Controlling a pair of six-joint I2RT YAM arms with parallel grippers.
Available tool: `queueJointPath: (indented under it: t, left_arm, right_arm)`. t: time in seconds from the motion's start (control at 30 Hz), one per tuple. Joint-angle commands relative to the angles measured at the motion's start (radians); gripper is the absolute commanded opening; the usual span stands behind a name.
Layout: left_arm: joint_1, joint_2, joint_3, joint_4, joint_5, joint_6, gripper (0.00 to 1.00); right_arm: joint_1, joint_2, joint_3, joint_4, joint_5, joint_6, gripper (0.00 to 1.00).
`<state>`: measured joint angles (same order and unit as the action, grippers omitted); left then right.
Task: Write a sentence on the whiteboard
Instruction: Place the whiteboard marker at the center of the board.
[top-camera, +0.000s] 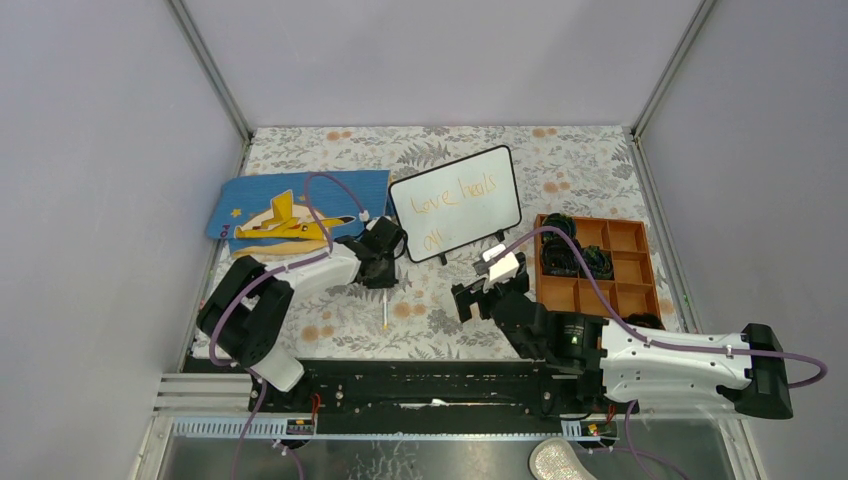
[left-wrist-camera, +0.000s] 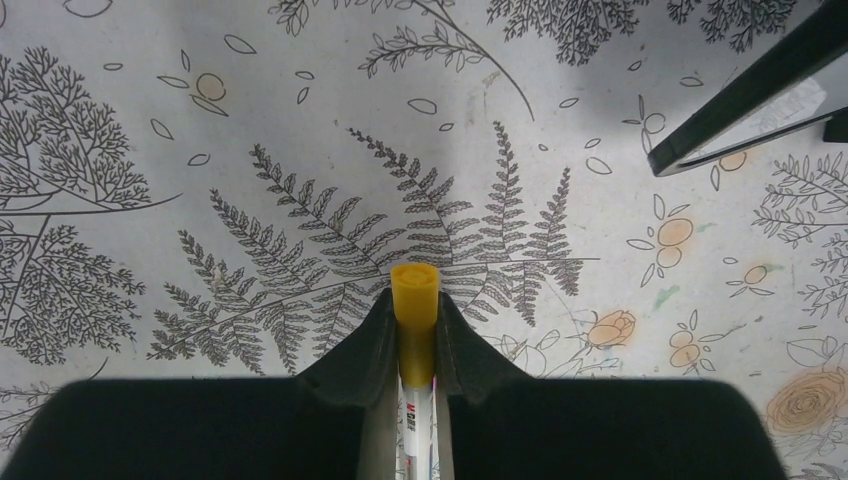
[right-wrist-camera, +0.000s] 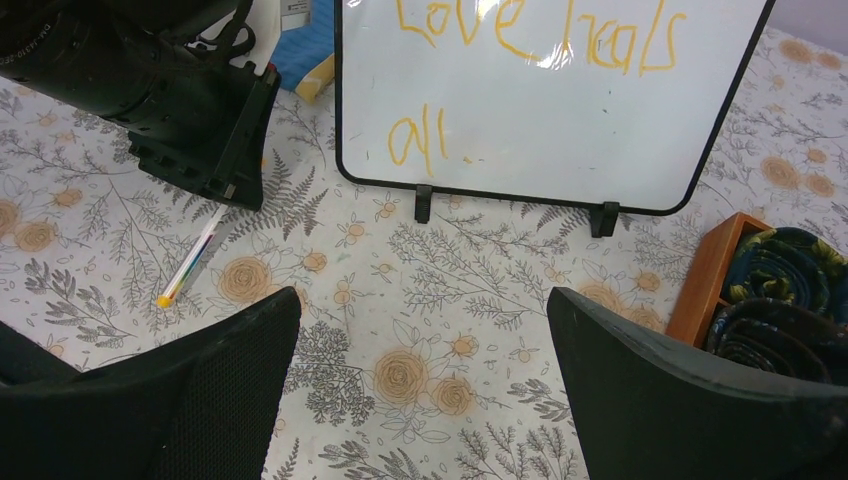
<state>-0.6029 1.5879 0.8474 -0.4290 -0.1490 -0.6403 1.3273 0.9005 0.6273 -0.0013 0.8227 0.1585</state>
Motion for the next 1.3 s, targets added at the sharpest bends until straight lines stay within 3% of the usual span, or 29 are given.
queueJointPath:
  t: [0.0,0.57,1.27]
  left_arm:
    - [0.005,0.031,0.009,0.055,-0.026,-0.019,0.17]
    - [0.002,-0.004,-0.025,0.059,-0.03,-0.041,0.42]
    - [-0.058,-0.029,-0.042,0.048,-0.069,-0.044,0.36]
  right_arm:
    - [-0.004,0.003,0.055,0.007,0.05,0.013,1.0]
    - [-0.003,-0.016,0.049,-0.035,0.064,0.024,1.0]
    - [-0.004,0.008,0.066,-0.033,0.062,0.016,1.0]
